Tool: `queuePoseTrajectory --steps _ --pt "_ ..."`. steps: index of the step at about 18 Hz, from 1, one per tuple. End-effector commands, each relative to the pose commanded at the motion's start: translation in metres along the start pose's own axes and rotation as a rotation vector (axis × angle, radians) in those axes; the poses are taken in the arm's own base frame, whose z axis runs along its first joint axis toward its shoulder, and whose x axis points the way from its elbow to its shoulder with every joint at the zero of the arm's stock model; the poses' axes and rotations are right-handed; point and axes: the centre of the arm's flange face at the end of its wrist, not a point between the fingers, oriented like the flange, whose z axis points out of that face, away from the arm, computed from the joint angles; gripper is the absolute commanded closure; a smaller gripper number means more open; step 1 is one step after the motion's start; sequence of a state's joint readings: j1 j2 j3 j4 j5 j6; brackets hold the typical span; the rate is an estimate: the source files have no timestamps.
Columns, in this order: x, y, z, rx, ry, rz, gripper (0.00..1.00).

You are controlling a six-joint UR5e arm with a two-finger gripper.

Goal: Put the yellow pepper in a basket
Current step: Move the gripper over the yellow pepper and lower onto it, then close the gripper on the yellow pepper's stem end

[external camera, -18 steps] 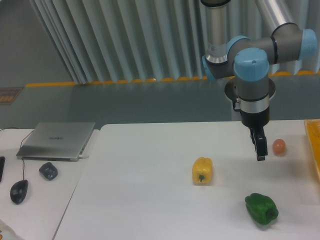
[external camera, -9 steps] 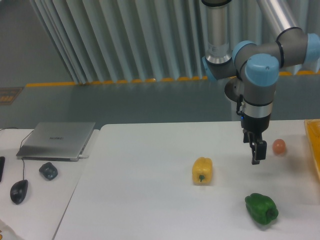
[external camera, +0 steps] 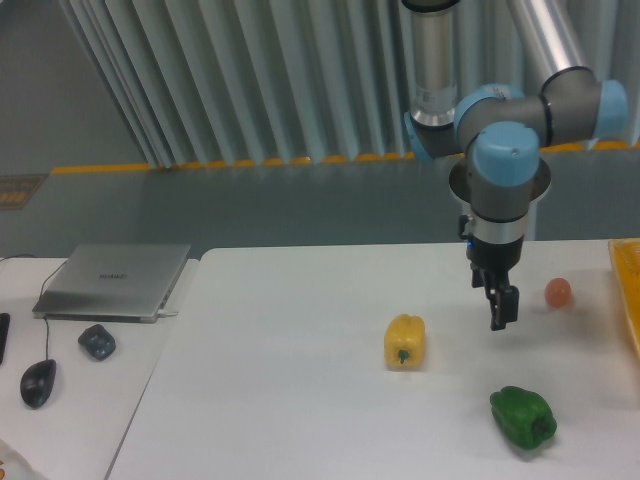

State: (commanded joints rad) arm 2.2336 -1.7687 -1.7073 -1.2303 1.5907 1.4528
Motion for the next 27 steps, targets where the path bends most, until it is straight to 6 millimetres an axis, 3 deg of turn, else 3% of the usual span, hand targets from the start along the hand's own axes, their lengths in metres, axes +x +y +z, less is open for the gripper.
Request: queuePoseTrajectory --steps 2,6,8,13,19,21,25,27 --pt "-0.003 -0.012 0.006 -0.002 0.010 -0.041 0.00" --pt "0.007 -0.064 0.022 0.015 0.006 -0.328 0.00" --pt "0.004 -0.078 0.021 0.041 -0.008 -0.432 0.00" --pt "0.007 -0.077 0.023 0.094 0.046 -0.791 0.00" --pt "0.001 -0.079 0.025 0.118 0.026 -1.003 0.00" --pt "0.000 -0.085 0.042 0.098 0.038 -1.018 0.00" --pt "-0.002 -0.087 0.048 0.091 0.042 -1.014 0.00" --pt "0.002 -0.100 0.057 0.054 0.030 -0.984 0.00"
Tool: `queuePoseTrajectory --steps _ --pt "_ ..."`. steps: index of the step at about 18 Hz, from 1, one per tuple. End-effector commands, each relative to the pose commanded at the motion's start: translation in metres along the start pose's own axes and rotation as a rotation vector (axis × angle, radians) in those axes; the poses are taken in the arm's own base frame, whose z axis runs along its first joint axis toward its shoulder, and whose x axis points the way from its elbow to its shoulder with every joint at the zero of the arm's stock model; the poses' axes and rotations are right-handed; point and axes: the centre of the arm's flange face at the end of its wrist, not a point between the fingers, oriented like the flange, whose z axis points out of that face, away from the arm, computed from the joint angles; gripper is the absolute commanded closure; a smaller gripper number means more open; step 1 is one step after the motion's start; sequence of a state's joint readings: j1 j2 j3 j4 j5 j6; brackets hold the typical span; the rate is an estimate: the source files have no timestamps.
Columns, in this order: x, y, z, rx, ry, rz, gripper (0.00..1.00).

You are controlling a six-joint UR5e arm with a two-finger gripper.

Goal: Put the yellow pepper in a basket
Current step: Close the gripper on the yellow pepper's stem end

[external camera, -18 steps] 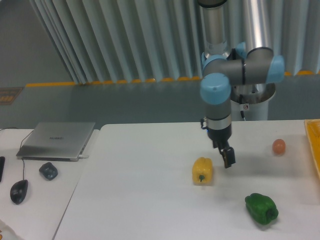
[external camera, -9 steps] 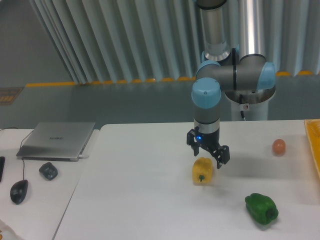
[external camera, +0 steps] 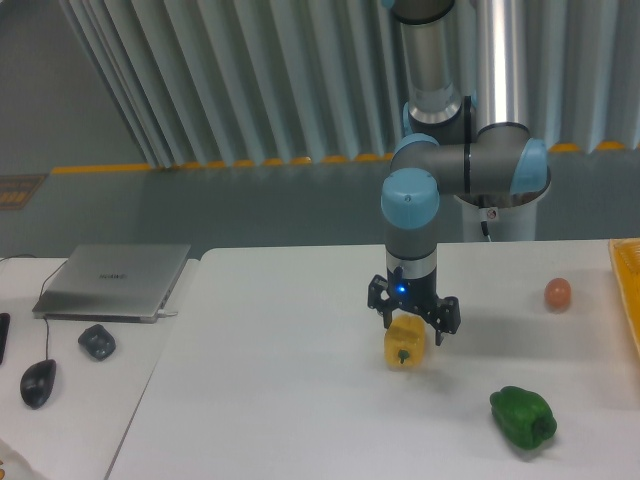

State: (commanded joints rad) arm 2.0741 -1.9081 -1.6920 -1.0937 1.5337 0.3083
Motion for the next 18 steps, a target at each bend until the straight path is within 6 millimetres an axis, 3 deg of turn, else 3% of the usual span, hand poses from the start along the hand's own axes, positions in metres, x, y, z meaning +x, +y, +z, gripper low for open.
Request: queuePoseTrajectory --steps 3,7,9,10,14,16,18 --pt "0.008 -0.002 0.015 -0.038 -0.038 0.021 0.00" --pt "0.010 -0.002 0.017 -0.046 -0.043 0.034 0.00" --pt "0.010 -0.003 0.014 -0.044 -0.044 0.038 0.25" --pt "0.010 -0.003 0.013 -0.045 -0.044 0.040 0.31" --pt "0.006 -0.003 0.004 -0.035 -0.042 0.037 0.22" --pt "0.005 -0.004 0.003 -0.033 -0.046 0.035 0.07" --pt "0.002 -0.006 -0.001 -0.024 -0.049 0.034 0.02"
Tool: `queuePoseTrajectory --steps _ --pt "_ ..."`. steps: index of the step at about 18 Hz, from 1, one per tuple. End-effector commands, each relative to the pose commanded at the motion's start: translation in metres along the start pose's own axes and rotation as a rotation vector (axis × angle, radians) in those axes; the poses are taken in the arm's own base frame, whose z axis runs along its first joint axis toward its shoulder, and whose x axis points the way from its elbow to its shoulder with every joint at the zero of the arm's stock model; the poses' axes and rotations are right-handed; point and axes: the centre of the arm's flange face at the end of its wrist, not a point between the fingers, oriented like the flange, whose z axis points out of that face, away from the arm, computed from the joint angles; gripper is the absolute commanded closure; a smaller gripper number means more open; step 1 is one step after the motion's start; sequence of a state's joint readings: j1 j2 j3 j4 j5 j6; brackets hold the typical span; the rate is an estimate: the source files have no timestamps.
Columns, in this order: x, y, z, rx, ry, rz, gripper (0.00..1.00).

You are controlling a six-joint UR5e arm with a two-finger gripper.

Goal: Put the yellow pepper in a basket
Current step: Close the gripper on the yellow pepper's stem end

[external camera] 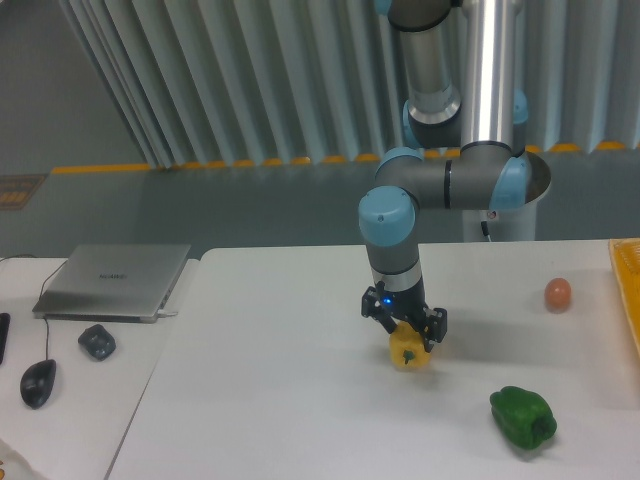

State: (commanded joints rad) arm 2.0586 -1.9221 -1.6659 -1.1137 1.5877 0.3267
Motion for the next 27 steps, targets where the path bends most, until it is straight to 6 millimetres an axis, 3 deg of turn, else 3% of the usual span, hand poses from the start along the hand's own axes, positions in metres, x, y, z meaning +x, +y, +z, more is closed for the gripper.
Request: queuePoseTrajectory --steps 12,18,23,27 --pt "-0.006 0.001 -0.003 0.000 -0.028 -0.009 0.00" --pt "-0.036 -0.005 -0.014 0.018 -0.049 -0.015 0.00" --pt "-0.036 -0.006 0.006 -0.011 -0.038 0.008 0.00" --pt "-0.033 -0.006 0.009 -0.014 -0.034 0.012 0.00"
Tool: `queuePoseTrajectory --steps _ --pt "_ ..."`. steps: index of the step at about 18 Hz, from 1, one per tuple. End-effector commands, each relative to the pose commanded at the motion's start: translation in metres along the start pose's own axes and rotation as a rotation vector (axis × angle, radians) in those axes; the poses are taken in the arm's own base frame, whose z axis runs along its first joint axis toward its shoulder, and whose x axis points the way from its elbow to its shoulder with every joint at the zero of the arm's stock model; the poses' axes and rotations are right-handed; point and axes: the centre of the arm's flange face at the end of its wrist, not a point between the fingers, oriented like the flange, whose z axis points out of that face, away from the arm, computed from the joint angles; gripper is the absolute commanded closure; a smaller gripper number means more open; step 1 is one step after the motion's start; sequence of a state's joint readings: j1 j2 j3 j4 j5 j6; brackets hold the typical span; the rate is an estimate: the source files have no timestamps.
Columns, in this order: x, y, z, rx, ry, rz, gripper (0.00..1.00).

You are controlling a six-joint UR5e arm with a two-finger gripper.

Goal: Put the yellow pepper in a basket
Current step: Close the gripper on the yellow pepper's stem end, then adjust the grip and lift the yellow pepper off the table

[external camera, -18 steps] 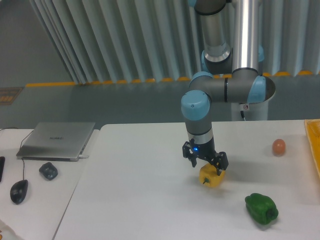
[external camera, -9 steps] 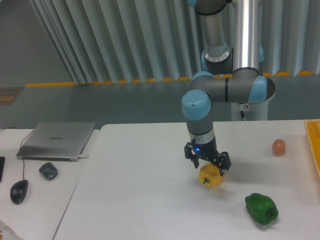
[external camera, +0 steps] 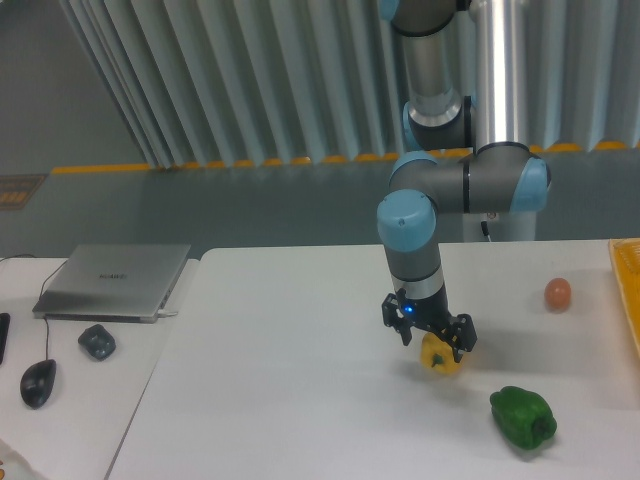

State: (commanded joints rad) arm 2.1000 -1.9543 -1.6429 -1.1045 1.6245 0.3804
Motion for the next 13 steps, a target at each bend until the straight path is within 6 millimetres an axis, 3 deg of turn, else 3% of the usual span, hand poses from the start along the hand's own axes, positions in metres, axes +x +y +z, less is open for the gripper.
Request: queuePoseTrajectory --steps 11,13 --pt "-0.0009 0.0057 0.0030 -0.010 0.001 0.045 0.00" --pt "-0.0080 0.0044 -0.0045 -0.006 -0.023 0.052 0.00"
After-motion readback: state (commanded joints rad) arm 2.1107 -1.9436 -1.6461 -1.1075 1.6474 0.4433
